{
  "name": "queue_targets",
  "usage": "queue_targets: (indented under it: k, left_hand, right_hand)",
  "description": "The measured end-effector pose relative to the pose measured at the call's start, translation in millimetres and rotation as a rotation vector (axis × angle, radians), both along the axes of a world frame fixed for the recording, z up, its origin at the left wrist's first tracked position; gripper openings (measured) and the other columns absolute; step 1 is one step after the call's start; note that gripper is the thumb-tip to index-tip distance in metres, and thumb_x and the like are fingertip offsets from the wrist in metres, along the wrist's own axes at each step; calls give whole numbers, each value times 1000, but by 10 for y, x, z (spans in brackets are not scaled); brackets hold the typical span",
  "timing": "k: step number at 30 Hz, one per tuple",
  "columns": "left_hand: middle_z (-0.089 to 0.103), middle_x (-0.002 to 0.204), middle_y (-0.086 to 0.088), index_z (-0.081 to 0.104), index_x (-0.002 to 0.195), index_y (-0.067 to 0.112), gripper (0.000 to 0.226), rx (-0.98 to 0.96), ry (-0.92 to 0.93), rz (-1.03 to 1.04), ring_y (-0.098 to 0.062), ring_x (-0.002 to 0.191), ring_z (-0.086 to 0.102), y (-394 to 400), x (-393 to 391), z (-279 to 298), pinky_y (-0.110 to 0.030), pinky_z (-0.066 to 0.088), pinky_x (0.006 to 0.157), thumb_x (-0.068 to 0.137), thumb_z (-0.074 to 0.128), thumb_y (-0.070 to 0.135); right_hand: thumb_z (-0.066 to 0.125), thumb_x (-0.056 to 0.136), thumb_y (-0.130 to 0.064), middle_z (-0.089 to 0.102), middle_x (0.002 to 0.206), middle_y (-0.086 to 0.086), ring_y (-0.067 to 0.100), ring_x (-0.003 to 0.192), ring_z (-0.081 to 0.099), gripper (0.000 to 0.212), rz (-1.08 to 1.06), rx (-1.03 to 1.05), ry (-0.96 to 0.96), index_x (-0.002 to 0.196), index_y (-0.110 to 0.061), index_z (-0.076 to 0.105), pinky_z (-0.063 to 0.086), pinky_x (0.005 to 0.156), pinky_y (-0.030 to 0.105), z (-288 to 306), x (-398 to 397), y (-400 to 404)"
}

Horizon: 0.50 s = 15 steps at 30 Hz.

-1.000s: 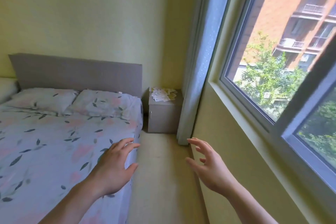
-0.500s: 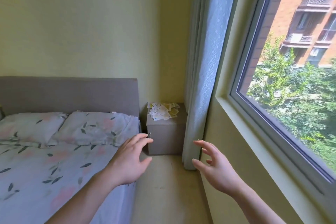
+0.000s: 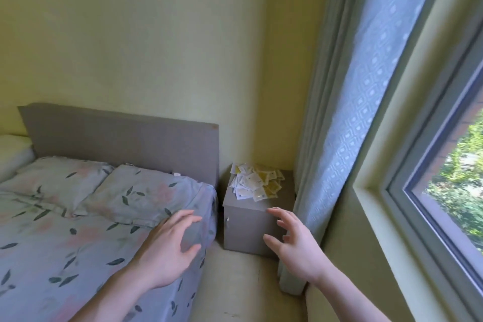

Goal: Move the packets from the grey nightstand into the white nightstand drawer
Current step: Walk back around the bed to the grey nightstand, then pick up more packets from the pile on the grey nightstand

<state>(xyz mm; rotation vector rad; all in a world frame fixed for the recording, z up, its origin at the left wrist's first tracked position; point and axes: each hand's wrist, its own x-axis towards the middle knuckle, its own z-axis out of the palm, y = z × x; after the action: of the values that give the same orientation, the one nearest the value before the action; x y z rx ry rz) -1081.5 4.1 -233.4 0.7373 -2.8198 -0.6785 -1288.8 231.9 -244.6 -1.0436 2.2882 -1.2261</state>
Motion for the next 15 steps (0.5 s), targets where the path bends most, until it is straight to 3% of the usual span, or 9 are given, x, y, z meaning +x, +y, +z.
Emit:
queue_targets:
  k: [8,15]
  left_hand:
    - [29,149,27,44,145,37,53,41,8,43,-2,138,37,-1044,-1154,-339,-21,30,114,95,62,42]
    - [38,151,16,47,144,31,53,88,-46,-46,-8,140,39,-1887,-2516,-565,-22,28,116,94,65,34]
  right_hand:
    - [71,90,-31,45,141,-26,1,127,48,56,0,53,-13,140,-44,48,43,111,30,-300,-1207,-971]
    - [70,90,-28,46,140,-20,2,129,46,58,-88,147,-21,143,-37,49,40,115,31,-517,-2191,-1509]
